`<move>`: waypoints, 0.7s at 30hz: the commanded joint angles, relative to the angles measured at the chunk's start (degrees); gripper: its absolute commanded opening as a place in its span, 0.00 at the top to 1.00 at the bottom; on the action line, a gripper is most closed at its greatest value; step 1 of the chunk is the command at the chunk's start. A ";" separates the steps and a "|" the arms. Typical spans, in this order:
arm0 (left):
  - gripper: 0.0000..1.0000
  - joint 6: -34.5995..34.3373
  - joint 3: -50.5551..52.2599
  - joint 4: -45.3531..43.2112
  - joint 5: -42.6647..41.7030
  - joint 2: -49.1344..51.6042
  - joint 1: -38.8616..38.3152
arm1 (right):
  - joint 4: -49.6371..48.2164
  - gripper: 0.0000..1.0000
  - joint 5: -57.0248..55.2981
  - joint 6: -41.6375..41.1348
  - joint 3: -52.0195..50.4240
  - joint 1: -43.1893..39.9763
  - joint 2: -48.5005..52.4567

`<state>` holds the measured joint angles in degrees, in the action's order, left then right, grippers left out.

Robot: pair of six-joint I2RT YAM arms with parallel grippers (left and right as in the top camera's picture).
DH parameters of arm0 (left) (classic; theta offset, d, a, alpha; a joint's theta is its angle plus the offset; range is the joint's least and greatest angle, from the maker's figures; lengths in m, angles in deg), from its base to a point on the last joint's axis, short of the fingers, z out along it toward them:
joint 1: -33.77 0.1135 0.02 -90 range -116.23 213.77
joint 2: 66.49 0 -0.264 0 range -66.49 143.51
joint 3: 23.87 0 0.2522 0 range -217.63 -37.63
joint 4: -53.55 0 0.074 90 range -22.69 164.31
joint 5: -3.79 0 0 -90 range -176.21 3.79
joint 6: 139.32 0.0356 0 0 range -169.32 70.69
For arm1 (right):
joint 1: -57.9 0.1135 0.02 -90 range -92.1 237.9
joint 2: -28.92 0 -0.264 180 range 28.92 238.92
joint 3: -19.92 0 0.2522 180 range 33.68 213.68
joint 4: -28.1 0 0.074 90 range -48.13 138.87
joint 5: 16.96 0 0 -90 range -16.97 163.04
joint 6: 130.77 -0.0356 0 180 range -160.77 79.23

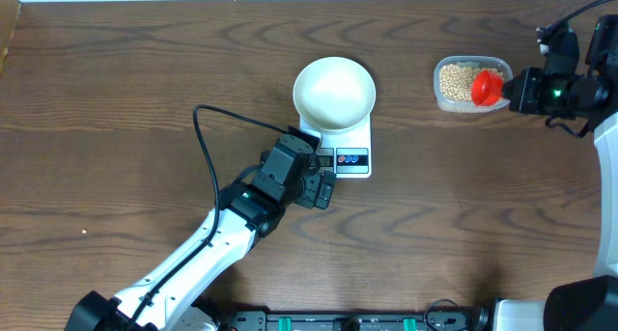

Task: Scoop item into bowl and weigh 50g on scale
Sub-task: 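Dip the red scoop into the chickpea tub with the right gripper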

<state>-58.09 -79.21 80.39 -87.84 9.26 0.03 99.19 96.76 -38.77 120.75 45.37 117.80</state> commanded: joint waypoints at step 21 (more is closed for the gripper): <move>0.01 0.39 0.24 0.09 -0.31 -0.20 0.28 | -10.05 0.99 -8.98 8.39 0.85 -0.13 10.88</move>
<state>-58.09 -79.21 80.39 -87.84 9.26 0.03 89.39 91.01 -32.35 120.75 45.37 126.10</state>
